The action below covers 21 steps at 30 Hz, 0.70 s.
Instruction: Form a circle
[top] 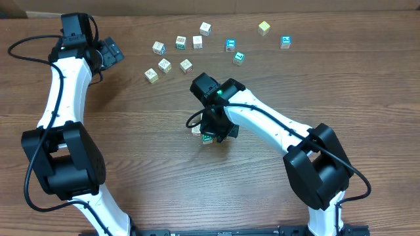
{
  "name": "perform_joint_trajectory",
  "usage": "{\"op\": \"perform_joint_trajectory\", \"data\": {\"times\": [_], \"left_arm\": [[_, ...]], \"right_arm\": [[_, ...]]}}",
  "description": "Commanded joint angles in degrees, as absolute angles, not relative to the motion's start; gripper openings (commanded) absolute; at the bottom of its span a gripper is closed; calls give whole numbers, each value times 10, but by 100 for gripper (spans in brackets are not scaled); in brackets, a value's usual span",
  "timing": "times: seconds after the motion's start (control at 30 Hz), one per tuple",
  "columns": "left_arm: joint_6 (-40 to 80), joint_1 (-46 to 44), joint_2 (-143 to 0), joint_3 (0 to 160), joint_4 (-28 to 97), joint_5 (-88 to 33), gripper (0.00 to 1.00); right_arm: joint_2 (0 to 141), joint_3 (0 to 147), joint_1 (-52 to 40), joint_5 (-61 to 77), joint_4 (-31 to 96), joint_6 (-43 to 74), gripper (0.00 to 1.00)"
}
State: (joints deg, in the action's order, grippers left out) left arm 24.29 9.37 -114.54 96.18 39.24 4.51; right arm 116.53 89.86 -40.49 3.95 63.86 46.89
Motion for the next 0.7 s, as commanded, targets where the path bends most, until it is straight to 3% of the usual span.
{"op": "perform_joint_trajectory", "data": {"times": [0.0,0.67], "left_arm": [[244,90,-1139,968,392,44,99],[244,90,-1139,968,392,44,100]], "right_arm": [[1165,880,-405,27,634,484,4],[1166,846,-405,53,590,512,4]]}}
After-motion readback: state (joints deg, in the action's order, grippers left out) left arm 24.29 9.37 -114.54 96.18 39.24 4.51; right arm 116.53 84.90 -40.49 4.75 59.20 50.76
